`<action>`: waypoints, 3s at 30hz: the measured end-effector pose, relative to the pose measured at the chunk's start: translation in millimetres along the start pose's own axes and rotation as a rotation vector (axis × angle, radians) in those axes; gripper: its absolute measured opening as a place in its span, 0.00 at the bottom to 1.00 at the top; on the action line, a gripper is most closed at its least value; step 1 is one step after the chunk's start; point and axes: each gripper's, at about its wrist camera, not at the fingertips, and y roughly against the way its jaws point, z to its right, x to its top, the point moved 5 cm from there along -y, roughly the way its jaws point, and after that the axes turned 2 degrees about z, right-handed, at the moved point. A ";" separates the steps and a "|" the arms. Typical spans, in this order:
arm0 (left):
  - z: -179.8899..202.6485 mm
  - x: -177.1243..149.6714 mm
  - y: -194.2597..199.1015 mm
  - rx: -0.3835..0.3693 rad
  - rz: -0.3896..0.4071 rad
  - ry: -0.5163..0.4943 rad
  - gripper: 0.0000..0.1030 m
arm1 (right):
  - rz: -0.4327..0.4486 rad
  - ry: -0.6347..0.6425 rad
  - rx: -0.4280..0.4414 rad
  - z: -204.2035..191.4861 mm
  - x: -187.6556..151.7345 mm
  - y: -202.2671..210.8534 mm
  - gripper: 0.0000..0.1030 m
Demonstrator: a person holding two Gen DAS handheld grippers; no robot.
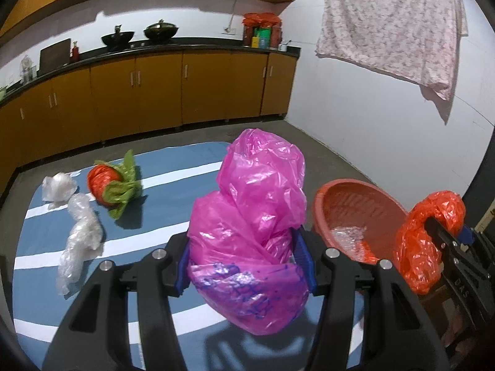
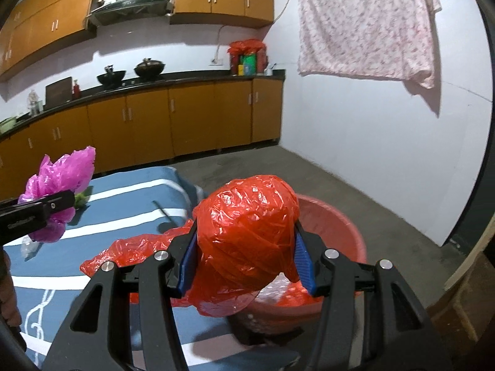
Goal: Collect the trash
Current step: 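Carry the pink bag and red bag over the red basket with both tools, then open both tools to drop the pink and red bags into the basket, then grasp the long clear plastic bag with the left tool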
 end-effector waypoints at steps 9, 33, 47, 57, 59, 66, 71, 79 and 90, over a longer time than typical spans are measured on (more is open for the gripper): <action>52.6 1.3 -7.2 -0.080 -0.006 -0.046 0.52 | 0.016 -0.037 -0.076 40.8 5.5 0.4 0.52; 147.1 -3.3 -86.4 -0.269 -0.086 -0.102 0.52 | -0.022 -0.108 -0.156 103.0 -6.4 -46.9 0.52; 170.5 -6.3 -131.0 -0.319 -0.137 -0.109 0.52 | -0.041 -0.116 -0.124 105.4 -12.6 -74.9 0.52; 166.0 -11.2 -144.6 -0.320 -0.169 -0.081 0.65 | -0.049 -0.136 -0.099 109.2 -17.4 -85.1 0.63; 158.5 -11.0 -144.5 -0.306 -0.170 -0.066 0.67 | -0.055 -0.138 -0.103 109.5 -19.1 -84.5 0.66; 124.7 -8.9 -127.8 -0.231 -0.136 -0.027 0.76 | -0.055 -0.135 -0.132 110.5 -20.6 -72.8 0.76; 86.5 -10.4 -99.4 -0.130 -0.087 -0.024 0.81 | -0.041 -0.153 -0.138 103.3 -22.5 -61.0 0.85; -26.6 -23.5 -41.3 0.122 -0.029 0.012 0.85 | -0.040 -0.106 -0.042 50.1 -16.6 -54.2 0.85; -219.0 -45.8 -9.6 0.449 -0.074 0.184 0.85 | -0.042 0.004 0.099 -40.6 -8.1 -53.1 0.85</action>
